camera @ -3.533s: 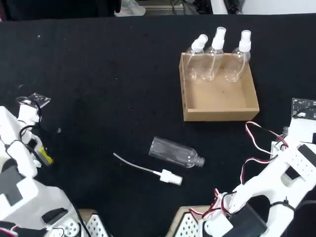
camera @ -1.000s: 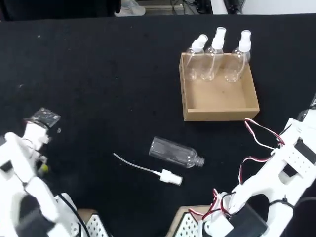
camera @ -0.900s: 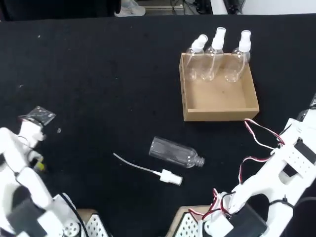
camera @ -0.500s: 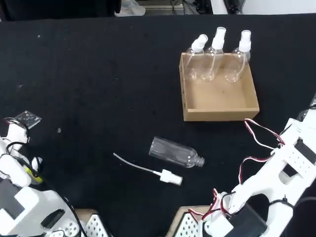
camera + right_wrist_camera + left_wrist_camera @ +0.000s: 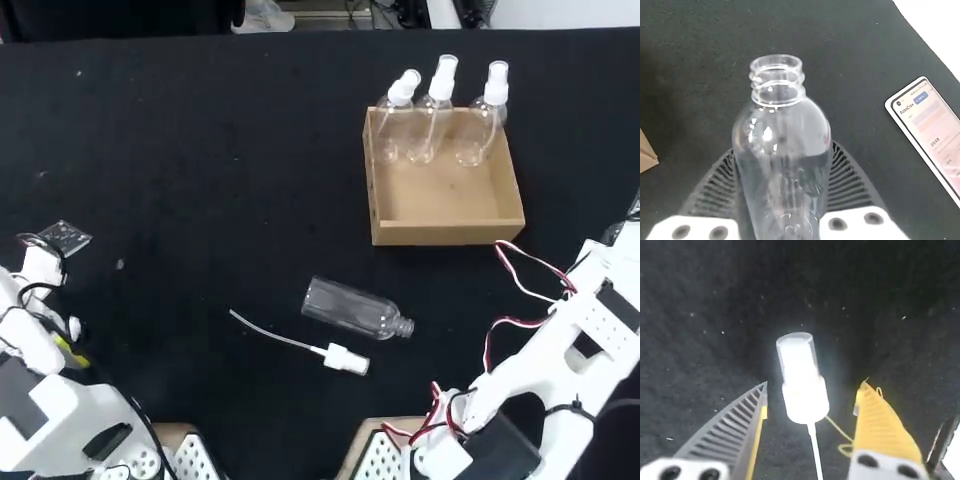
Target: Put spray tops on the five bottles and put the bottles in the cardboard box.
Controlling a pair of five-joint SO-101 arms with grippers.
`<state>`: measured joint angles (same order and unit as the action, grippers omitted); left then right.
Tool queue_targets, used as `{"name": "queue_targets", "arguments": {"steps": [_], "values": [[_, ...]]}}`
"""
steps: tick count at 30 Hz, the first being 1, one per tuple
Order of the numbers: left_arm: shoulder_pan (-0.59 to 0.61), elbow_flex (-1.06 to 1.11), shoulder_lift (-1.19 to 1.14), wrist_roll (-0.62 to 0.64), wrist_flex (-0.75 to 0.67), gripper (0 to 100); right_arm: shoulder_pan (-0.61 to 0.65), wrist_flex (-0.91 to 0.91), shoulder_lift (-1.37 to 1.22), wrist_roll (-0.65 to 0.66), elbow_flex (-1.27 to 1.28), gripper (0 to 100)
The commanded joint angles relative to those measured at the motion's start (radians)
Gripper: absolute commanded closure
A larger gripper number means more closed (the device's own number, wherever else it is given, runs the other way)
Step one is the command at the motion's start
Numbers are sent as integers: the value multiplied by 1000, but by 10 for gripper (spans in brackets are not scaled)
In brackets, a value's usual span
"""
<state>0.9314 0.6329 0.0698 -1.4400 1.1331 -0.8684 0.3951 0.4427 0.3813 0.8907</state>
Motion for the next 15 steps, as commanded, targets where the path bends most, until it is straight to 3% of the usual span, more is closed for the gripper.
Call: {"name": "queue_targets", "arguments": {"steps": [1,10,15], "values": [[-24,-44,5,11,-8,730,-3,-25,50,12,-12,988],[-24,-47,-6,5,-9,730,-5,-29,53,12,1,988],[-22,-119,-121,14,2,730,-5,-32,54,12,13,988]]}}
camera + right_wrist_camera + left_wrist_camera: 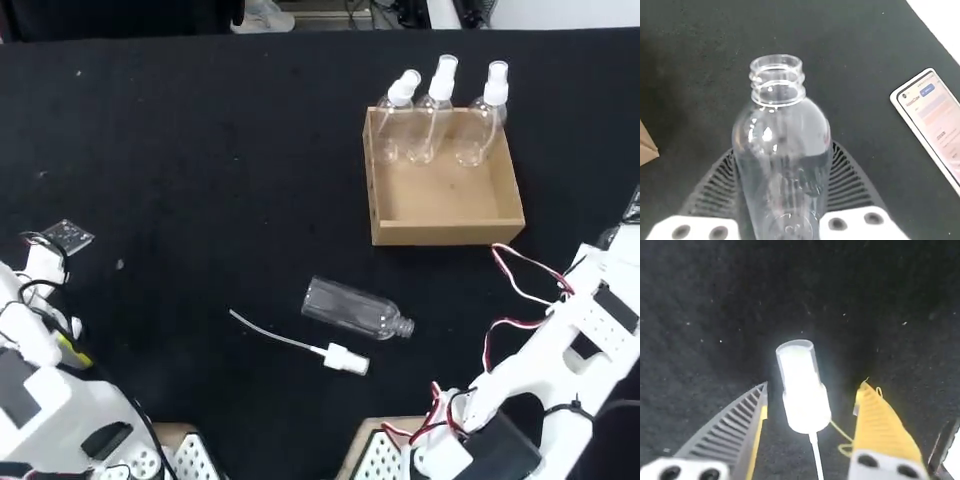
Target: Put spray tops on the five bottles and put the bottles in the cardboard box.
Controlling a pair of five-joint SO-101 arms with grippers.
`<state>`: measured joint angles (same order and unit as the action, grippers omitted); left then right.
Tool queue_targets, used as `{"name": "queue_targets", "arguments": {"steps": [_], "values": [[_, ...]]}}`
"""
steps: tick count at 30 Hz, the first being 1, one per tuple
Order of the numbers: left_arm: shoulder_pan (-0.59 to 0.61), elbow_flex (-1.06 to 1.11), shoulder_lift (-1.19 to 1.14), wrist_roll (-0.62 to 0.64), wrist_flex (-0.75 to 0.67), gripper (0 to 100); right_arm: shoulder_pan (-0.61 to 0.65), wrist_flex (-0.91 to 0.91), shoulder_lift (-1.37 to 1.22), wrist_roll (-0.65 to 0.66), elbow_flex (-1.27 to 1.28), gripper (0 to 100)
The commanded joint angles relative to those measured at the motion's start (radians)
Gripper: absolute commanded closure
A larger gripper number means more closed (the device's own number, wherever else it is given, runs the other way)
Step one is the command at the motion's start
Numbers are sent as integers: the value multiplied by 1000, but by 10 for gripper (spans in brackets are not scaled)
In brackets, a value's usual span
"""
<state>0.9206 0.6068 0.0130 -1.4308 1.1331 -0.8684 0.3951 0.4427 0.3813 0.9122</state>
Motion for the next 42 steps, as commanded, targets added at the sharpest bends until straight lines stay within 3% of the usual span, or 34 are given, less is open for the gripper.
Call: {"name": "queue_targets", "arguments": {"steps": [1,9,13,20,25,29,36,42], "values": [[-12,-107,-84,5,8,733,-5,-32,54,12,-8,988],[-1,-259,-158,-3,164,855,-5,-32,54,12,-12,988],[-12,-317,-158,0,261,970,-3,-32,54,12,-12,988],[-27,-423,-132,6,456,969,-2,-31,54,5,-8,988],[-64,-383,87,44,571,968,3,-126,45,-75,18,988],[-225,-222,379,258,540,968,46,-347,45,-141,127,988],[-647,-91,899,821,427,968,66,-686,45,-143,291,988],[-1023,-81,990,1247,227,968,74,-778,44,-146,292,988]]}}
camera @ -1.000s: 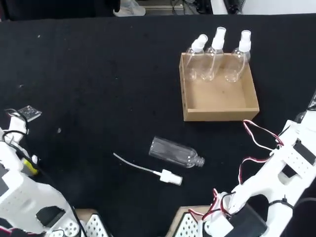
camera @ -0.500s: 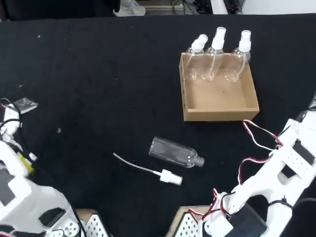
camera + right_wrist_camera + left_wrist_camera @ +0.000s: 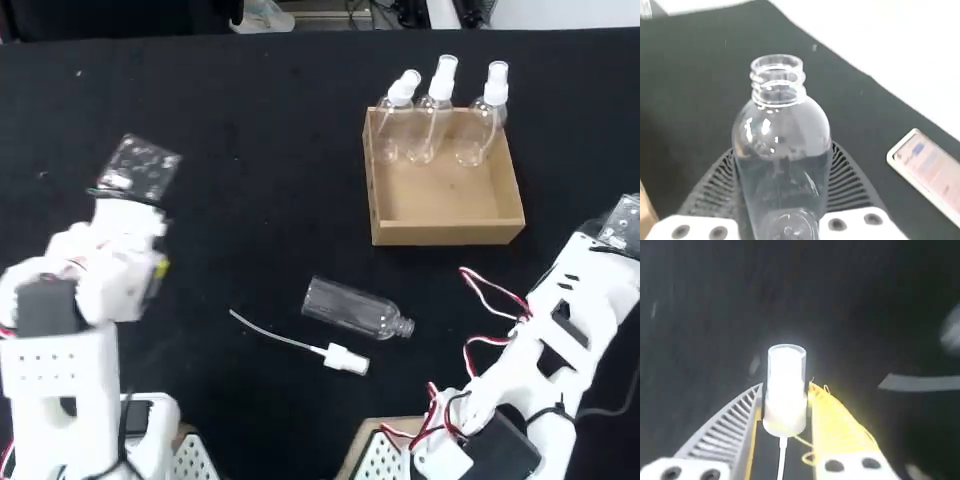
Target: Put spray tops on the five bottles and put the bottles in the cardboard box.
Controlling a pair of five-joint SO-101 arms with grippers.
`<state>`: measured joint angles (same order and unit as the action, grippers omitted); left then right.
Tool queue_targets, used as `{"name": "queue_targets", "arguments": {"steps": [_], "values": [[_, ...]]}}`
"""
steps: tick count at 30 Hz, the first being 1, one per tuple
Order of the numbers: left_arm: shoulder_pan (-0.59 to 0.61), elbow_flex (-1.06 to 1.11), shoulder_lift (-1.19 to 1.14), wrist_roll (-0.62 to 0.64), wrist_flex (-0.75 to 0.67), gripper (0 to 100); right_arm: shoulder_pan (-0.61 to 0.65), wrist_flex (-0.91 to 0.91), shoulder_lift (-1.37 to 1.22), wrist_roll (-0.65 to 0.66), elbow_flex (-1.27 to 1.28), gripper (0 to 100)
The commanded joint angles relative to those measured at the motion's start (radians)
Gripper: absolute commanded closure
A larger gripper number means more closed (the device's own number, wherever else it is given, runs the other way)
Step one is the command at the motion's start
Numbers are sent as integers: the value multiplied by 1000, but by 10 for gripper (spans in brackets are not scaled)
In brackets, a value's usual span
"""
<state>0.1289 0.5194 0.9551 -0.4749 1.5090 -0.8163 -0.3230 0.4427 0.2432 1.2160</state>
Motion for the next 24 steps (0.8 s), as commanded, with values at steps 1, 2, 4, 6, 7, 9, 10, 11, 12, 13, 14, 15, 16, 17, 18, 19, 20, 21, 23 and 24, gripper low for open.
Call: {"name": "queue_targets", "arguments": {"steps": [1,2,4,6,7,9,10,11,12,13,14,15,16,17,18,19,20,21,23,24], "values": [[-275,22,44,347,-207,968,21,-71,41,-12,-12,988],[-318,41,46,393,-267,968,20,-81,30,-32,-12,988],[-423,88,54,439,-388,968,12,-123,-13,-69,-10,988],[-522,140,54,437,-514,968,6,-206,-81,-95,-5,988],[-559,168,52,437,-575,968,0,-253,-117,-100,-2,988],[-588,214,44,437,-680,968,-9,-356,-206,-106,-4,988],[-588,237,43,439,-727,968,-12,-405,-252,-112,-8,988],[-588,263,43,442,-779,968,-20,-454,-300,-117,-10,988],[-588,295,43,446,-833,968,-28,-503,-344,-120,-10,988],[-595,331,43,450,-890,968,-32,-551,-390,-121,-10,988],[-601,363,43,463,-944,968,-34,-605,-433,-121,-10,988],[-615,395,43,499,-997,968,-34,-655,-475,-121,-10,988],[-627,423,43,539,-1043,968,-34,-709,-516,-118,-10,988],[-634,447,43,578,-1089,968,-34,-767,-553,-118,-10,988],[-645,475,43,612,-1131,968,-31,-824,-590,-118,-10,988],[-650,504,43,643,-1174,968,-28,-878,-627,-117,-10,988],[-656,533,43,667,-1215,968,-25,-928,-662,-114,-12,988],[-657,565,43,687,-1255,968,-25,-973,-696,-114,-16,988],[-659,633,43,706,-1326,968,-25,-1031,-760,-114,-41,988],[-659,667,43,707,-1352,968,-26,-1045,-794,-114,-61,988]]}}
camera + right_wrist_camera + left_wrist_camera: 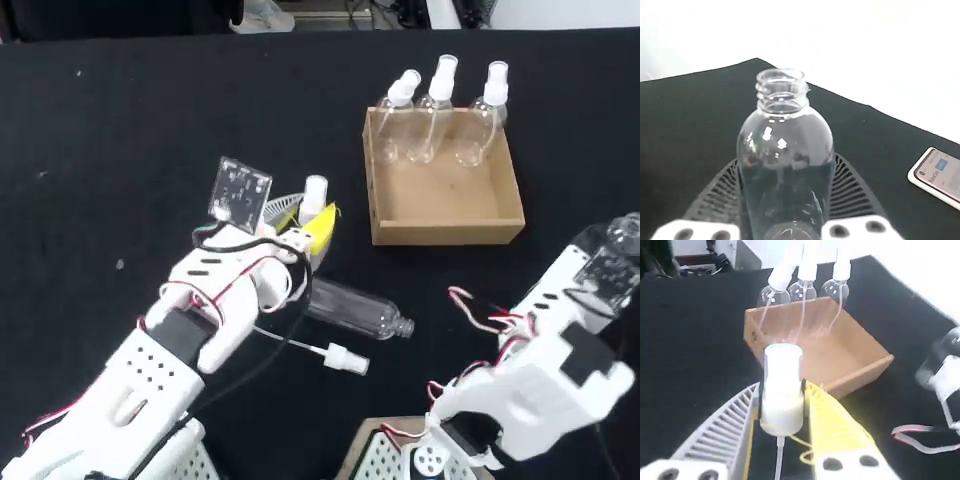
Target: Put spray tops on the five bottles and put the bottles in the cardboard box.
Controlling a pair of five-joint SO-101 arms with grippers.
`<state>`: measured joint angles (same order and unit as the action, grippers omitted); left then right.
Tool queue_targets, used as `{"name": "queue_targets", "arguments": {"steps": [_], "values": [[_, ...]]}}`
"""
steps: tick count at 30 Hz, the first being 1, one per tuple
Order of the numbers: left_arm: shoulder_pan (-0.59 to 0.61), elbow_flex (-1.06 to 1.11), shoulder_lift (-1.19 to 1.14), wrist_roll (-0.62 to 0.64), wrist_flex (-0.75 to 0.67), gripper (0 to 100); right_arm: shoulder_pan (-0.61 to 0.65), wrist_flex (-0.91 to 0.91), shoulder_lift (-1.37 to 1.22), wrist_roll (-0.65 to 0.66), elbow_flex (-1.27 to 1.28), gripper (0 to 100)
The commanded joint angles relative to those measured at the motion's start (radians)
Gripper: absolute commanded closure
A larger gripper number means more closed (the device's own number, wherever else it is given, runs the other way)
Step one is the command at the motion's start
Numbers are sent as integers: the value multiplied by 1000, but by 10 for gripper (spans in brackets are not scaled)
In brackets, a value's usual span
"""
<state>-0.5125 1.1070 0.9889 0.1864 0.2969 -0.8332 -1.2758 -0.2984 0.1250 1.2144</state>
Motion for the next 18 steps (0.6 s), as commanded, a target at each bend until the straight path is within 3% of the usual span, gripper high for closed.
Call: {"name": "queue_targets", "arguments": {"steps": [1,8,14,18], "values": [[-16,113,11,48,-164,968,-12,-98,-90,5,-84,988],[-12,217,21,46,-212,968,-29,-106,-309,6,-232,987],[-12,232,17,46,-210,968,-32,-117,-340,8,-214,984],[-12,232,14,41,-210,968,-18,-215,-341,8,-136,890]]}}
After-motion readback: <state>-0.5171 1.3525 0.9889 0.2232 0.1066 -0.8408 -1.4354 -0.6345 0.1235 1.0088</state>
